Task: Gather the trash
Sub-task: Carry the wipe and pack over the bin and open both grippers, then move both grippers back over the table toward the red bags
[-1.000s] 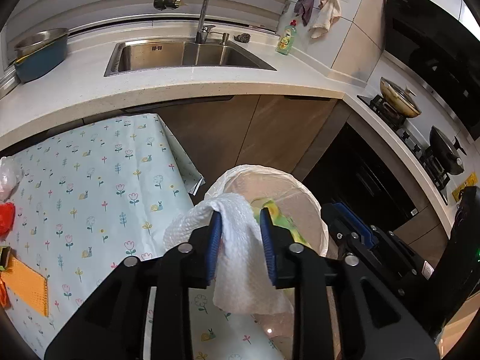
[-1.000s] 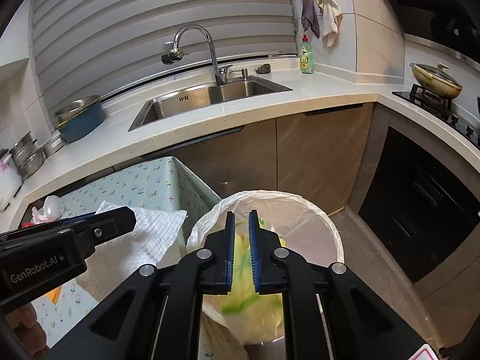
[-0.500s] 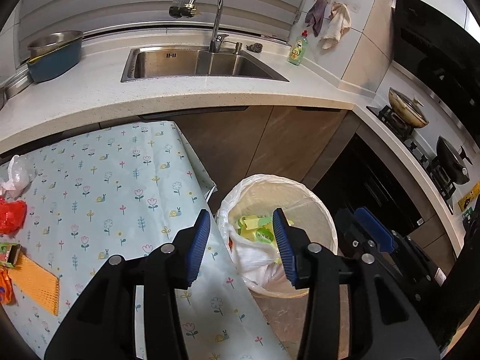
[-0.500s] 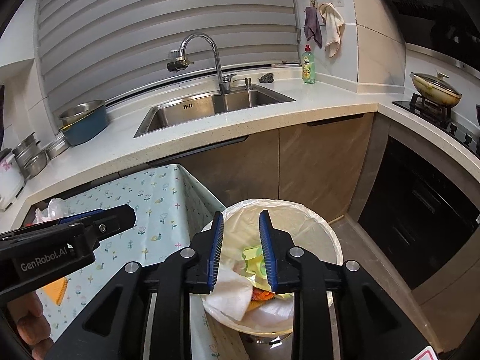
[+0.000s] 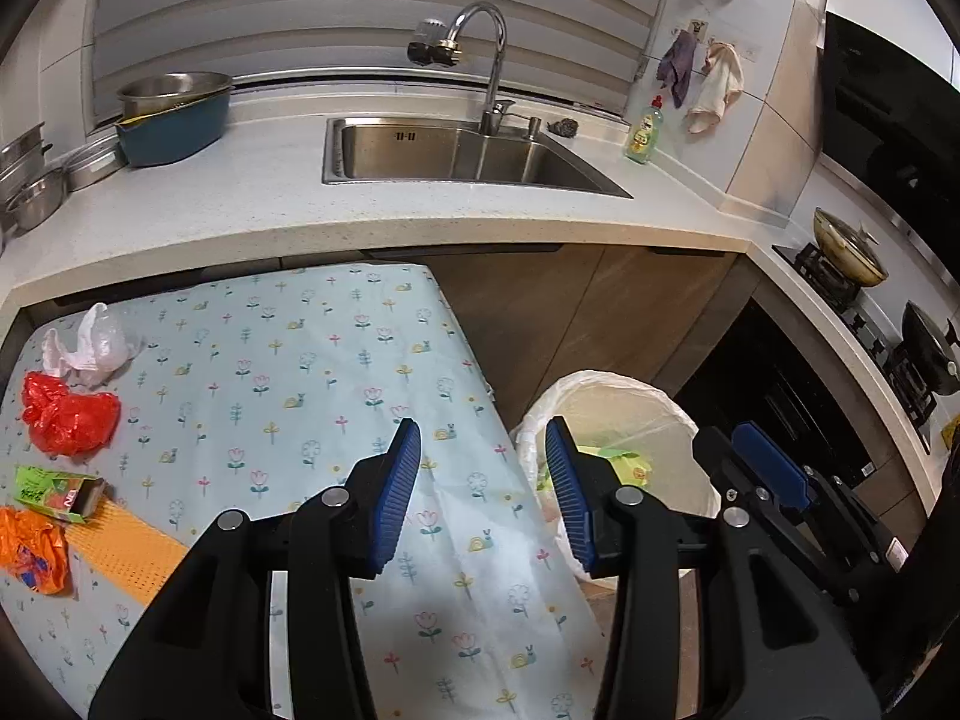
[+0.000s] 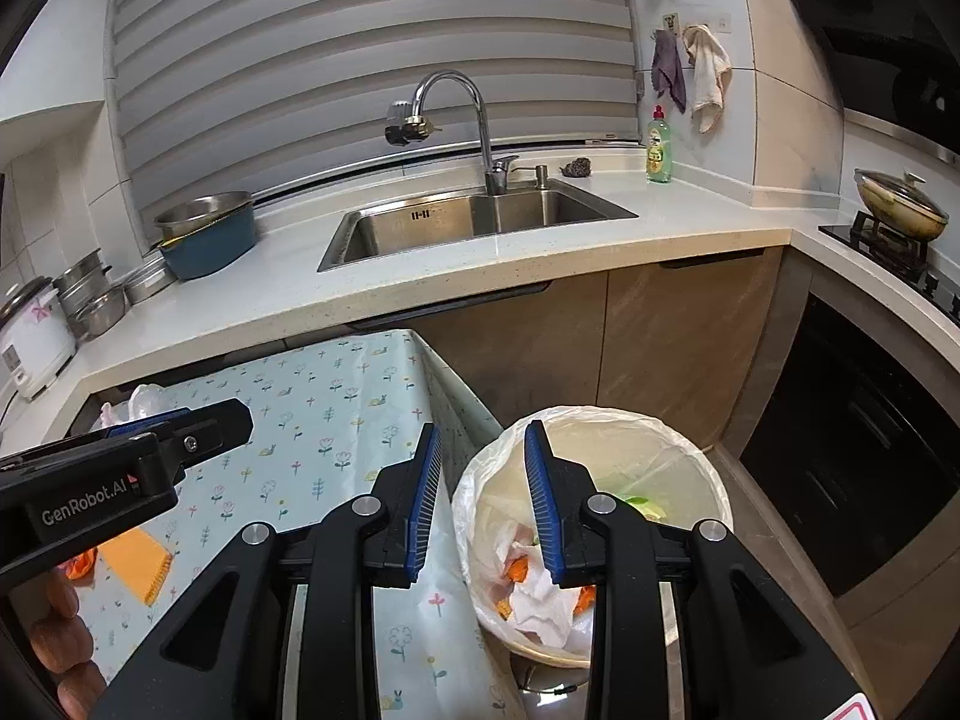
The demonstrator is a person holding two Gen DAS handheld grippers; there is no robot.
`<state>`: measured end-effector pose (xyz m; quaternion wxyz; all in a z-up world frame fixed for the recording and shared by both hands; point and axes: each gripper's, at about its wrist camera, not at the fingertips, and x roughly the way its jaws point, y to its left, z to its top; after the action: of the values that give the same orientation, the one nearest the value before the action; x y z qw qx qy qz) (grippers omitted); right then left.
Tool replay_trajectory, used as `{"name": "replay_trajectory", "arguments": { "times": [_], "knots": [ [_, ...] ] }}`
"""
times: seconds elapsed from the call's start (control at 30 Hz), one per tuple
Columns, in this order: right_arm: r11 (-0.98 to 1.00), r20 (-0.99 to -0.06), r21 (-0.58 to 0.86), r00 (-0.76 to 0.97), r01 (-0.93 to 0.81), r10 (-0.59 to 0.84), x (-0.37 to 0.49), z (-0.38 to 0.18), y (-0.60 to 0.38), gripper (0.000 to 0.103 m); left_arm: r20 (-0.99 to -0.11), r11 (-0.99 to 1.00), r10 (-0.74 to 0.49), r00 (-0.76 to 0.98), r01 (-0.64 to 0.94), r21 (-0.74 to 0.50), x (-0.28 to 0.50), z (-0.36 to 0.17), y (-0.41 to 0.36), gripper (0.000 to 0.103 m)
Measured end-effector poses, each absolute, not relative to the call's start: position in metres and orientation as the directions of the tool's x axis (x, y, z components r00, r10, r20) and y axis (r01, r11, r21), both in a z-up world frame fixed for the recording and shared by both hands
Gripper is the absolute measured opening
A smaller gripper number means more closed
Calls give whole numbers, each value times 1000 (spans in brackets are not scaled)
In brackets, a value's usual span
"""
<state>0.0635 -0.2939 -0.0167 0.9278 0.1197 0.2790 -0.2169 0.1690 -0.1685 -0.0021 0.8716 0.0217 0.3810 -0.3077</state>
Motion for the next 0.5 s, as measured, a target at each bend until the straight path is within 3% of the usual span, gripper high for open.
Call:
{"name": "replay_trajectory", "arguments": {
  "times": [0.4,0.5],
  "knots": [
    [936,-570,85,787,342,-236,100,-16,-222,34,-689,916,-367,625,373,-149,198,-11,-73,42],
    [949,-574,79,792,305,-207,110,-17,-201,34,-695,936,-325,641,323,-140,206,-15,-47,49]
  ]
}}
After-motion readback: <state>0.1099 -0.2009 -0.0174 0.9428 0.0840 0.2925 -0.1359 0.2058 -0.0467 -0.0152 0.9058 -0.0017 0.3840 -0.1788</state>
